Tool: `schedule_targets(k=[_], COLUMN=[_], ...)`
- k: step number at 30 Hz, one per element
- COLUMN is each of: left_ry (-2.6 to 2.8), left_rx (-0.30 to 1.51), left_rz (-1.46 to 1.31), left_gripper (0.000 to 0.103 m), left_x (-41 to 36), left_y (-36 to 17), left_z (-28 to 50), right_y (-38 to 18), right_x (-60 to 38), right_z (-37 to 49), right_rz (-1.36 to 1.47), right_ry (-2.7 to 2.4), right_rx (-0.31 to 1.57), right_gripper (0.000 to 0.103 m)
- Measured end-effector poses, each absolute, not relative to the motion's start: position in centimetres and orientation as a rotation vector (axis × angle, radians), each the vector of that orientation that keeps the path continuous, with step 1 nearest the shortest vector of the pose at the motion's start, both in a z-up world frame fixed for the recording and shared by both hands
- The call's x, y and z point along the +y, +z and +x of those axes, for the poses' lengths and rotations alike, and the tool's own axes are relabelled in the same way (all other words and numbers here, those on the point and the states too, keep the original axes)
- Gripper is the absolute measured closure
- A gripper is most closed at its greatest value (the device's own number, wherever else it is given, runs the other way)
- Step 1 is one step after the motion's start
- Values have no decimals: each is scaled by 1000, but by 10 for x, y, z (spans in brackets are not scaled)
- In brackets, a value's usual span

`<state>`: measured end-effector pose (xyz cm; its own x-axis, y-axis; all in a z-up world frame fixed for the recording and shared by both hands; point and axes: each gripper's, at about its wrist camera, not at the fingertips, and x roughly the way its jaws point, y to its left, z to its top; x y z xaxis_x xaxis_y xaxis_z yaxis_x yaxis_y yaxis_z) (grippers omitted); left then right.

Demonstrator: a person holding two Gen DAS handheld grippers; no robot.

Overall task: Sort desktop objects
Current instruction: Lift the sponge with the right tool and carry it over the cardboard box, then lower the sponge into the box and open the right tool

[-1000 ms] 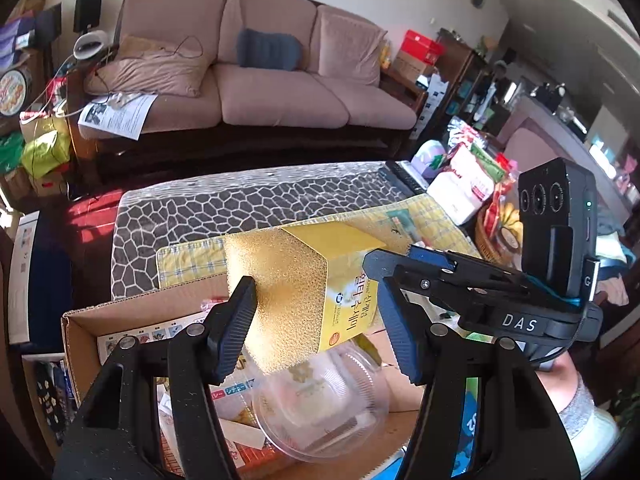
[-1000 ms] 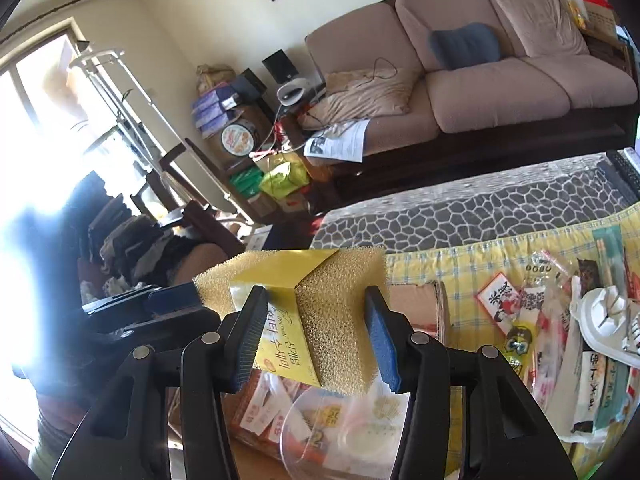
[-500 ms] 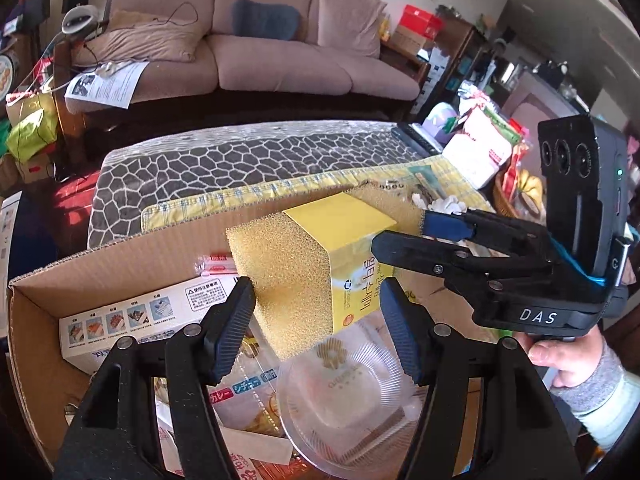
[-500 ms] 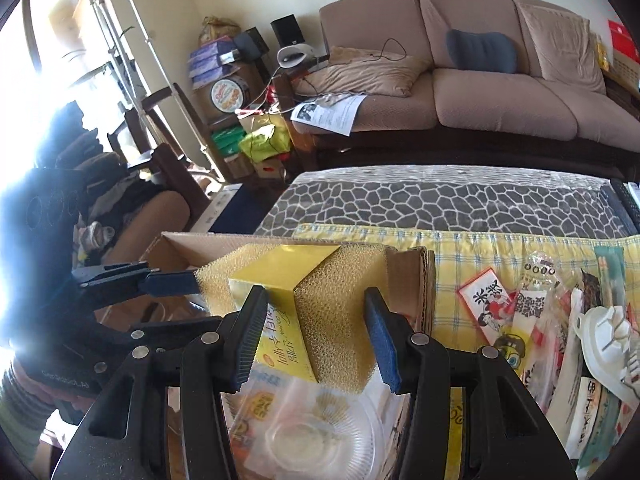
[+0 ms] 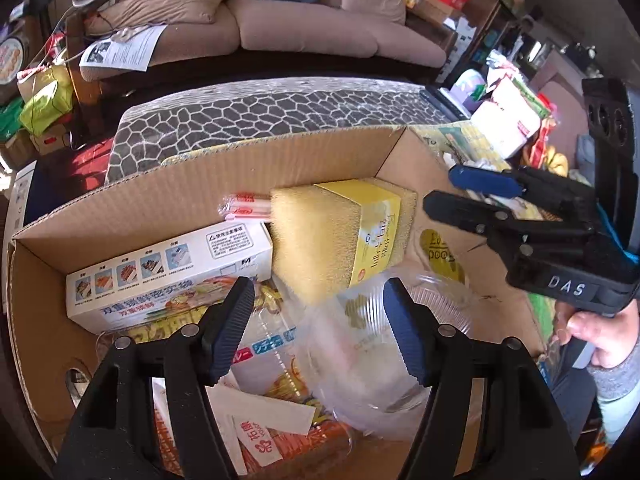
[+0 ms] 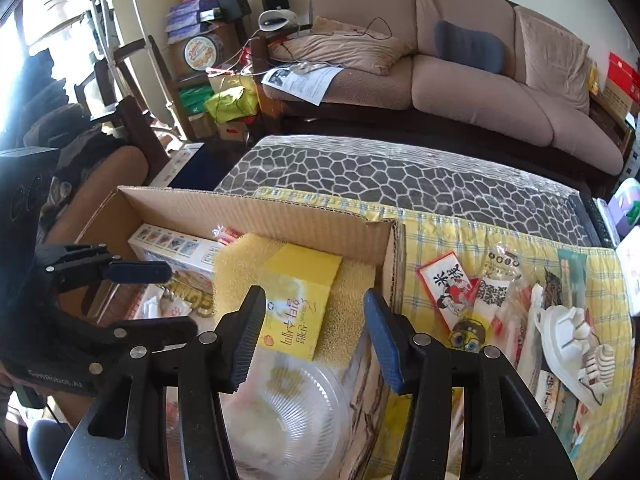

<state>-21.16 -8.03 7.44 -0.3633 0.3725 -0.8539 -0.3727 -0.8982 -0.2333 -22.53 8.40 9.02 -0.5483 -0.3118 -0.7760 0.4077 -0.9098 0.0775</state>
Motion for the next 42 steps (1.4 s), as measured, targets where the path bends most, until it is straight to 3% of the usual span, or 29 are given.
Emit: schedule_targets(k=[5,21,27,35,38,42], left_ry=[2272,2140,2159,2177,2176,2169], left_rx=[117,29,-122,-163,-177,-189], left_rz=[-1492,-1494,-1541,-1550,-1559,-1585], left_gripper=[39,38,38,38,38,37], left_x=[-82,-98,-114,-132,-134,-133], left_y=[65,81,78,79,76,70], left_z=[-202,-176,-181,-177,-178,-179], right_y=[97,108,83,77,83,67], right_x=[90,88,50,28,25,11], right_z=[-220,-183,-169,-156,-153,-144], right_rz=[1188,1242,1322,1334,1328,1380], right_ry=[-2445,-2132,-2010,-1919,-1874,-1834], right_rx=[136,40,225,342,313,407], right_gripper=[50,49,49,49,35,34])
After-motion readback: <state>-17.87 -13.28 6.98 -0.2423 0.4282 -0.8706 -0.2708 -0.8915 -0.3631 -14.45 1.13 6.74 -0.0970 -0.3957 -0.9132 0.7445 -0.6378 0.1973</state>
